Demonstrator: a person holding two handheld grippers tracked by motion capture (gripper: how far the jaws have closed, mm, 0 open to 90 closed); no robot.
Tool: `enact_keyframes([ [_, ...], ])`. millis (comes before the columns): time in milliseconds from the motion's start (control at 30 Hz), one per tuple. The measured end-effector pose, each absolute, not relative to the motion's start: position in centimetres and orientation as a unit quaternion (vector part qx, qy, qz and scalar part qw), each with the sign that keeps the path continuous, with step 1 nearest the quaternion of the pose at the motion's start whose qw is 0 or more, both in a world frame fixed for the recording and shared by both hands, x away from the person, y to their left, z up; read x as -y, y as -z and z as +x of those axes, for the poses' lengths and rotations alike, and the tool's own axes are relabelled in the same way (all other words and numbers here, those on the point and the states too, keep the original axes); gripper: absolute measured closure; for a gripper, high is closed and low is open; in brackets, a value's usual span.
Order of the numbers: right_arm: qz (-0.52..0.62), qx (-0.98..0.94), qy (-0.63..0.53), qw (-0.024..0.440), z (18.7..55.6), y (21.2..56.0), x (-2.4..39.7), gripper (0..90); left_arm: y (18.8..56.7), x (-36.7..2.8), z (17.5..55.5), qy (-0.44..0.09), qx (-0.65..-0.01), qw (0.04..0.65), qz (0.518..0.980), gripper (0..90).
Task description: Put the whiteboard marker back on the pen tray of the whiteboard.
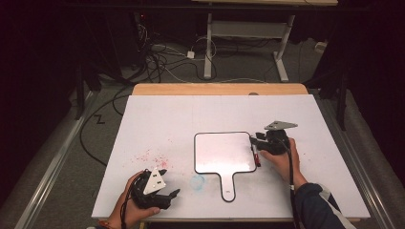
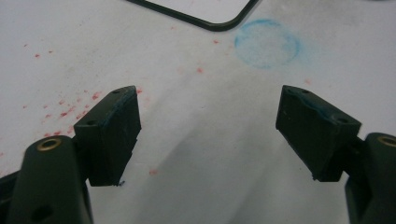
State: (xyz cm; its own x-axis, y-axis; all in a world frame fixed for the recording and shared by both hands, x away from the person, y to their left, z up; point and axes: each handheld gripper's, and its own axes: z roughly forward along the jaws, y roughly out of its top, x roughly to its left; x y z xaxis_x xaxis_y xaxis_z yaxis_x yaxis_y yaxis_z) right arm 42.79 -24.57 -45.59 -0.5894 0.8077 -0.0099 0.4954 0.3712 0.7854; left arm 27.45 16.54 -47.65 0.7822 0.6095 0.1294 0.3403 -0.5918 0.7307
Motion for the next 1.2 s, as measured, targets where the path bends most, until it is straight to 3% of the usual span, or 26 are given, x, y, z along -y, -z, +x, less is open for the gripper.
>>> enact_keyframes([
  [300, 0.332, -0.802, -0.429, 0.251, 39.8, 42.5, 25.4, 51.1, 47.6, -16.6, 27.9, -0.191, -0.278, 0.362, 0.869, 21.2],
  [533, 0.292, -0.791, -0.452, 0.291, 36.9, 41.1, 27.0, 38.3, 47.6, -16.6, 28.3, -0.196, -0.286, 0.360, 0.866, 21.2],
  [833, 0.281, -0.778, -0.461, 0.322, 31.8, 41.8, 30.7, 31.2, 47.4, -17.1, 28.2, -0.218, -0.304, 0.359, 0.855, 20.4],
  [933, 0.294, -0.774, -0.469, 0.308, 30.4, 42.6, 31.5, 30.5, 47.4, -17.2, 28.0, -0.224, -0.304, 0.357, 0.854, 19.9],
  [1000, 0.301, -0.778, -0.452, 0.314, 29.7, 43.2, 31.4, 26.5, 47.4, -17.3, 27.8, -0.228, -0.303, 0.354, 0.855, 19.9],
  [1200, 0.299, -0.780, -0.450, 0.318, 29.1, 43.5, 31.3, 27.3, 47.4, -17.4, 27.8, -0.230, -0.301, 0.355, 0.855, 19.9],
])
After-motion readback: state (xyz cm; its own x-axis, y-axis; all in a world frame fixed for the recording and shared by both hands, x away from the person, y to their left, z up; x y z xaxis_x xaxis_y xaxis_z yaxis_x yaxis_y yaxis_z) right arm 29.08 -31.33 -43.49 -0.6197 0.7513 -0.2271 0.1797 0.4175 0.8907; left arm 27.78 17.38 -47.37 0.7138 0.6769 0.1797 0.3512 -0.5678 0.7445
